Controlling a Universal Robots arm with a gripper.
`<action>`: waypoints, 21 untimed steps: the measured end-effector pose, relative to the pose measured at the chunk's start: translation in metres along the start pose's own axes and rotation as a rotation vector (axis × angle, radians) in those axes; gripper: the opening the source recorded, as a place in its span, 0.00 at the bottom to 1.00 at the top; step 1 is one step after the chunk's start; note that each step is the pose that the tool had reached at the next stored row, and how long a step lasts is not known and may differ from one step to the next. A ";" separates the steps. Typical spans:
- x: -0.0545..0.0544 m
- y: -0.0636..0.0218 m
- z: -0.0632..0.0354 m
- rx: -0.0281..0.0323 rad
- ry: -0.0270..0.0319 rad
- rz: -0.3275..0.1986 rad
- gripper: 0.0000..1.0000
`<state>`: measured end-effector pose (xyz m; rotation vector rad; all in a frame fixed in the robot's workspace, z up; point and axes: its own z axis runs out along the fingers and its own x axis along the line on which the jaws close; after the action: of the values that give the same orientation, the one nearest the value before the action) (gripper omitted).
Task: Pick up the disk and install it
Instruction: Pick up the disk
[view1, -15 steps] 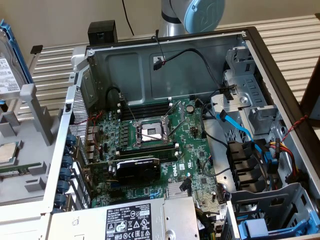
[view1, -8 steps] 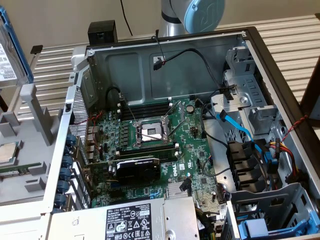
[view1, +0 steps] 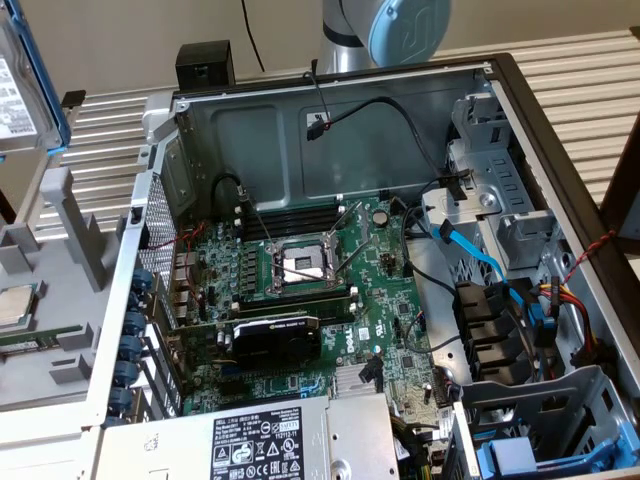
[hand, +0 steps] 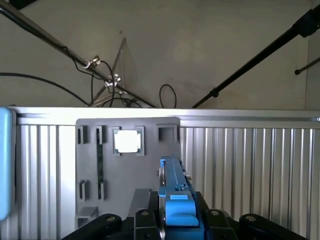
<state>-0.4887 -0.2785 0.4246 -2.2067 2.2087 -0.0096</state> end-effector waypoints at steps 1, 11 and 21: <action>0.000 -0.0023 -0.0044 0.0000 -0.0001 0.000 0.37; 0.002 -0.0339 -0.0463 -0.0002 -0.0008 0.000 0.37; 0.015 -0.0725 -0.0876 -0.0037 -0.0008 0.000 0.37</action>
<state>-0.4178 -0.2941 0.5134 -2.2081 2.2102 -0.0046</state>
